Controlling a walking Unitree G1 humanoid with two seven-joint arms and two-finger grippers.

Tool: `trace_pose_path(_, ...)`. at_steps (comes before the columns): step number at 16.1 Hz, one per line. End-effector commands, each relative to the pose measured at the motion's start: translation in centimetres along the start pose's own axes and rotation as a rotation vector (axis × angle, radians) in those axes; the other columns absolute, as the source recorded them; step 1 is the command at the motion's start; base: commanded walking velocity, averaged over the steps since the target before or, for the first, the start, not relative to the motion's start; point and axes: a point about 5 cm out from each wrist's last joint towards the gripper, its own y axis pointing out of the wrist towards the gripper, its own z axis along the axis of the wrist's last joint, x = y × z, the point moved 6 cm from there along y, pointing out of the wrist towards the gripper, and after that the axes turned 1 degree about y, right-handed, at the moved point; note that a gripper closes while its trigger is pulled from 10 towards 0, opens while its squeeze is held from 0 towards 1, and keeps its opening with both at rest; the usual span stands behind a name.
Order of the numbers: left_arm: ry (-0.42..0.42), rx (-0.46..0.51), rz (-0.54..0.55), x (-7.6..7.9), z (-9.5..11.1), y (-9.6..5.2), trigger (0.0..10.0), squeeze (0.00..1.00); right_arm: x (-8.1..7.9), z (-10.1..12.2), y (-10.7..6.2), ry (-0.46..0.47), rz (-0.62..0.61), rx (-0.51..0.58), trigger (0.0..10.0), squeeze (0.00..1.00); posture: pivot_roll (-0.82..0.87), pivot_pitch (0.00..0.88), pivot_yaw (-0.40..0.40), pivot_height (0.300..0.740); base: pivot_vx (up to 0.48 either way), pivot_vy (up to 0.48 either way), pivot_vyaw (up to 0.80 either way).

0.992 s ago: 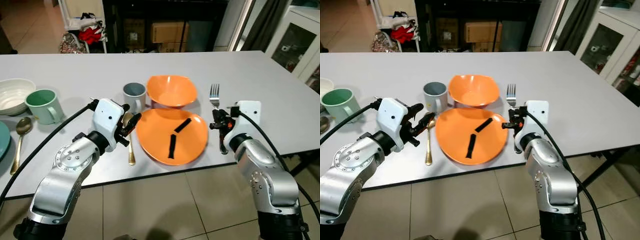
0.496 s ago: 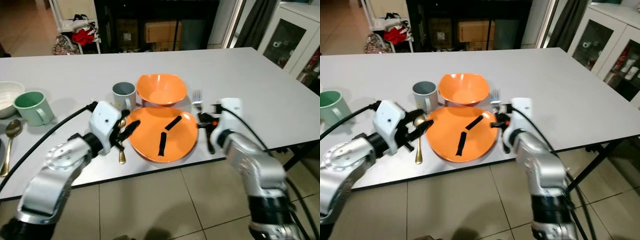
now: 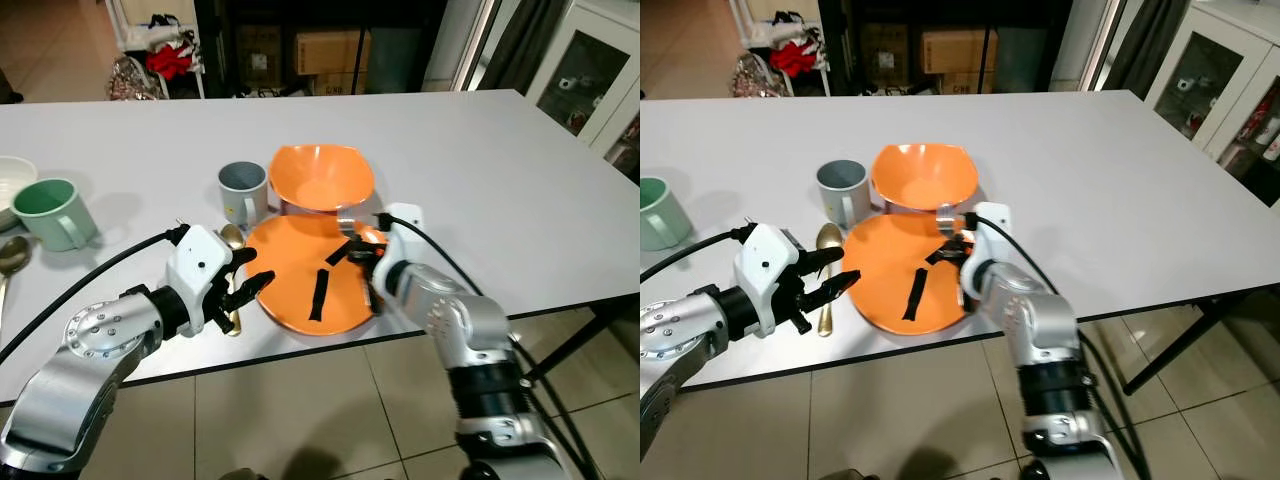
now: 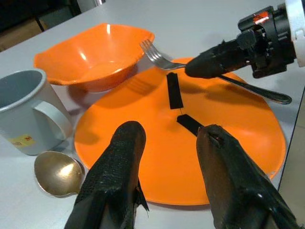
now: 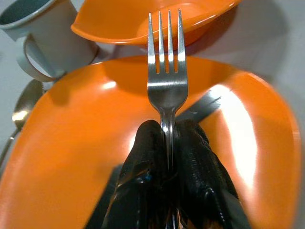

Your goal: Setting the table

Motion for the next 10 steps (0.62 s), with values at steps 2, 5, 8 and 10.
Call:
trace_pose_path(2,0.003,-0.005,-0.014,0.2,0.1,-0.4,10.0,0.0,0.1,0.3,0.3,0.056,-0.001,-0.005,10.0,0.0,0.11,0.0,-0.053,0.74,0.0,0.0,0.0)
trace_pose_path(5,-0.002,-0.014,-0.033,0.5,0.0,-0.6,10.0,0.0,0.0,0.1,1.7,0.095,-0.02,-0.038,10.0,0.0,0.11,0.0,-0.054,0.74,0.0,0.0,0.0)
trace_pose_path(8,0.0,-0.022,-0.04,0.6,0.0,-0.7,10.0,0.0,-0.3,0.0,3.0,0.072,-0.023,-0.078,10.0,0.0,0.12,0.0,-0.058,0.74,0.0,0.0,0.0)
trace_pose_path(10,0.001,-0.025,-0.043,0.7,-0.1,-0.8,10.0,0.0,-0.2,-0.3,3.5,0.036,-0.034,-0.105,10.0,0.0,0.12,0.0,-0.059,0.74,0.0,0.0,0.0)
